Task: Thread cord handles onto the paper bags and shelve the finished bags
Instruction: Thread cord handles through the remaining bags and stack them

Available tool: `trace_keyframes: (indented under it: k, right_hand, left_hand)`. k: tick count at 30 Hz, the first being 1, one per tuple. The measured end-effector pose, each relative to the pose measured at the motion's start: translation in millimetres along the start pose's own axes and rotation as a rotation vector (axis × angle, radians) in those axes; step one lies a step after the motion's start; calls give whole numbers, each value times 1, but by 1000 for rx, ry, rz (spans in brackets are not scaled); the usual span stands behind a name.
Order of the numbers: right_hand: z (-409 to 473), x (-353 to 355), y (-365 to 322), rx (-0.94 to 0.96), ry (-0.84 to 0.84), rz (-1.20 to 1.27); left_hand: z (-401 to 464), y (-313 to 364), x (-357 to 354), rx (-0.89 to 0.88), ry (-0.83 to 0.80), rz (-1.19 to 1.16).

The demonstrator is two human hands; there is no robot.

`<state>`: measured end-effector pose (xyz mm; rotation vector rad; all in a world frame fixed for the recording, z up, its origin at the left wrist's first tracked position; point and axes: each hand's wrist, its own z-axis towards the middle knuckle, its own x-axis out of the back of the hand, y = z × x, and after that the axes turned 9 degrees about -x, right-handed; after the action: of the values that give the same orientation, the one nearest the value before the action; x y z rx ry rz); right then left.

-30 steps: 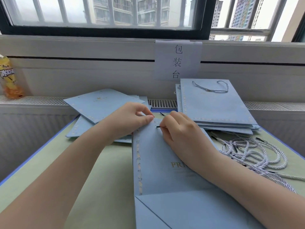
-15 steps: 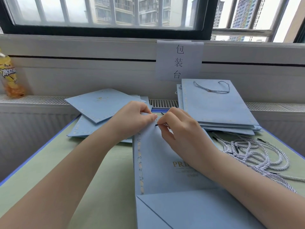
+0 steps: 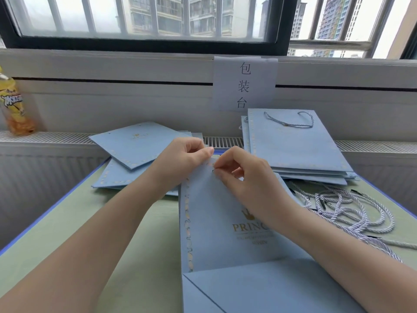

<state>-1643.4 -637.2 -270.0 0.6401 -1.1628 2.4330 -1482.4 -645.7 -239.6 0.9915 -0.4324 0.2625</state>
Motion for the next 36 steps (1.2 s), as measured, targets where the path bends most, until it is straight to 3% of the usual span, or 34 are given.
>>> trace_keyframes:
  k: [4,10,24,29,33,36]
  right_hand:
    - [-2,-2,-1,-71,-30,38]
    - [-4,-3,-3,26,-33,23]
    - [-6,8,2,20,-81,-32]
    - [-4,12,-1,-41,-115,-121]
    - [4,26,-8,-271,-48,317]
    - [11,37,-6,-322,75,558]
  left_hand:
    - [-1,-1,0,63,-30,-53]
    - [-1,-2,1,133,-42,-78]
    - [0,-7,-4,31,-9,-26]
    - [0,-10,-4,3,-12,172]
    - [1,-11,1,17,-75,528]
    - [0,-8,4,109,-213,783]
